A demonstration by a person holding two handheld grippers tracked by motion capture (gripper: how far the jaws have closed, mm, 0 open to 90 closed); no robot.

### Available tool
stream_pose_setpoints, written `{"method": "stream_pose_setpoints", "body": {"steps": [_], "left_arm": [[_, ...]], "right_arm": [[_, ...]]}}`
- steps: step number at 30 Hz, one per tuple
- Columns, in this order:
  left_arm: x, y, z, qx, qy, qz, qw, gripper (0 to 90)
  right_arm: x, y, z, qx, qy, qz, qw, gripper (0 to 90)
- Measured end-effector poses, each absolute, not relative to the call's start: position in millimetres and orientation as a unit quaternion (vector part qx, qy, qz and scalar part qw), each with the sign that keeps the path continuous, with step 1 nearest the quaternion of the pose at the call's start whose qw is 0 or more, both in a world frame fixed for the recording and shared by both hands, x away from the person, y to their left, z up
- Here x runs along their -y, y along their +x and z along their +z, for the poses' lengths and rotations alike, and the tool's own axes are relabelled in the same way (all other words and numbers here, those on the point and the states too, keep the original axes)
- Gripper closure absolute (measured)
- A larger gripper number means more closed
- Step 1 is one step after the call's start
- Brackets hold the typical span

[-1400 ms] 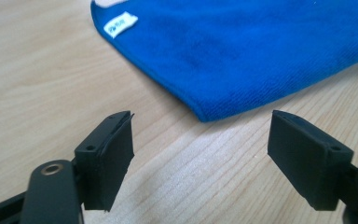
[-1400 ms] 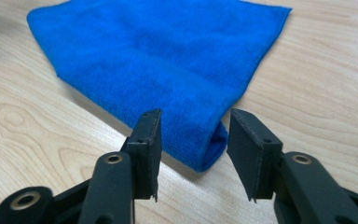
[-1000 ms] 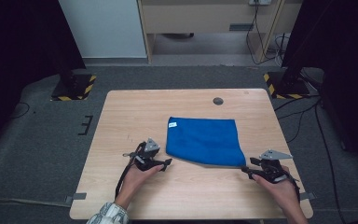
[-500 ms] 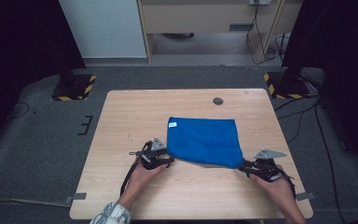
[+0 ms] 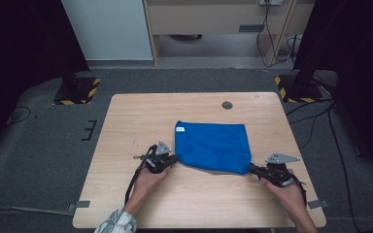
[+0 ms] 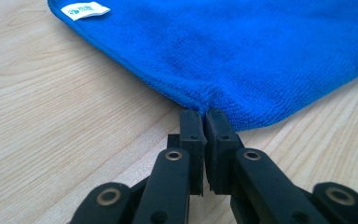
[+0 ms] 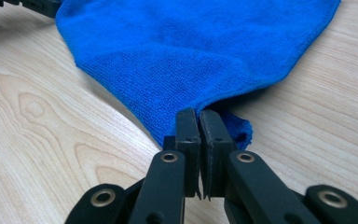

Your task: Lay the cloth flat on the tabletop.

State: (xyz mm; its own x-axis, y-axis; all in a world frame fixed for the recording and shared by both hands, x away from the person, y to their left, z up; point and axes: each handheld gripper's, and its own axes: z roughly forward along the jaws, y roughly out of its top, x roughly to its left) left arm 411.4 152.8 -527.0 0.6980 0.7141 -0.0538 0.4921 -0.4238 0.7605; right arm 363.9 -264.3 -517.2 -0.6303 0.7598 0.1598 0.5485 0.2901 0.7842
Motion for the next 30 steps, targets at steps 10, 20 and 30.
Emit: {"method": "stream_pose_setpoints", "body": {"steps": [10,20,30], "left_arm": [[-157.0,398.9,-517.0,-0.355,0.836,0.140,0.395,87.0],[-168.1,390.9,-502.3,-0.364,0.823,0.132,0.415,87.1],[-157.4,443.9,-493.4,-0.383,0.823,0.129,0.400,86.3]], "right_arm": [[265.0,353.6,-509.6,-0.795,0.408,0.434,0.119,88.8],[265.4,348.2,-500.5,-0.788,0.405,0.449,0.114,88.8],[260.9,400.7,-499.5,-0.774,0.433,0.450,0.104,88.8]]}}
